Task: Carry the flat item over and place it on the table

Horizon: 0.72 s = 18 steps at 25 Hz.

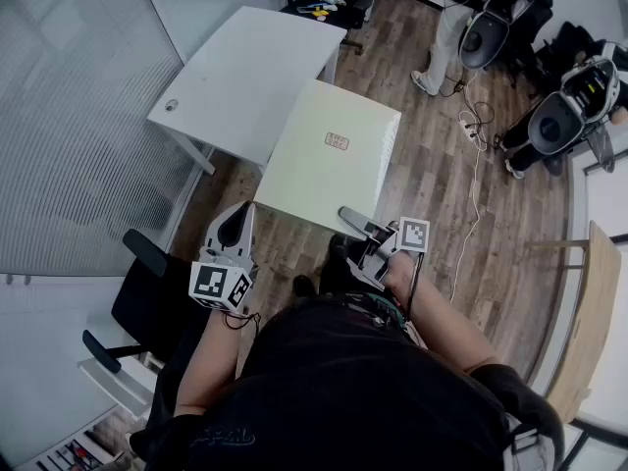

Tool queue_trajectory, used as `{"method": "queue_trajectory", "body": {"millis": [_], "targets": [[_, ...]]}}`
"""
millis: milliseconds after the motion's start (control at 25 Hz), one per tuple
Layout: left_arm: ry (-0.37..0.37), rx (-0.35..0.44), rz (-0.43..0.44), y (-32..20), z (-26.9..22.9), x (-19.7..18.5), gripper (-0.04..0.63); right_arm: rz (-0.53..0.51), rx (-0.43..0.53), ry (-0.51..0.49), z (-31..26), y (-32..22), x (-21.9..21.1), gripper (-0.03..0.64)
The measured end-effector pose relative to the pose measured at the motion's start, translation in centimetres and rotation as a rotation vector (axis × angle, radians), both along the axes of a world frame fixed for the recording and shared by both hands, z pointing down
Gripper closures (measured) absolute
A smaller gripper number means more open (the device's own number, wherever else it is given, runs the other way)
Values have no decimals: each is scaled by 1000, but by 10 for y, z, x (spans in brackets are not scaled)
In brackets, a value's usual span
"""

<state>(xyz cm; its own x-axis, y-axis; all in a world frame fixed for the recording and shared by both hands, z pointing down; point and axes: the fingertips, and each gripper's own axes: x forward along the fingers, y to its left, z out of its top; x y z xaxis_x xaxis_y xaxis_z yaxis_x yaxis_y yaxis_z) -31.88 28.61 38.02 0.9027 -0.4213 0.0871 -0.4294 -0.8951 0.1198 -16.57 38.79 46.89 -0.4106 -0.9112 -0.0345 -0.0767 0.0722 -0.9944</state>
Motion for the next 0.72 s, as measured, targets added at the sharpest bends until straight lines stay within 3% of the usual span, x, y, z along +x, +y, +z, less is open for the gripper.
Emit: {"method": "queue_trajectory", "body": {"millis": [720], "targets": [[-10, -13, -10, -16, 16, 17, 583, -7, -19, 16, 19, -16, 24, 334]]}}
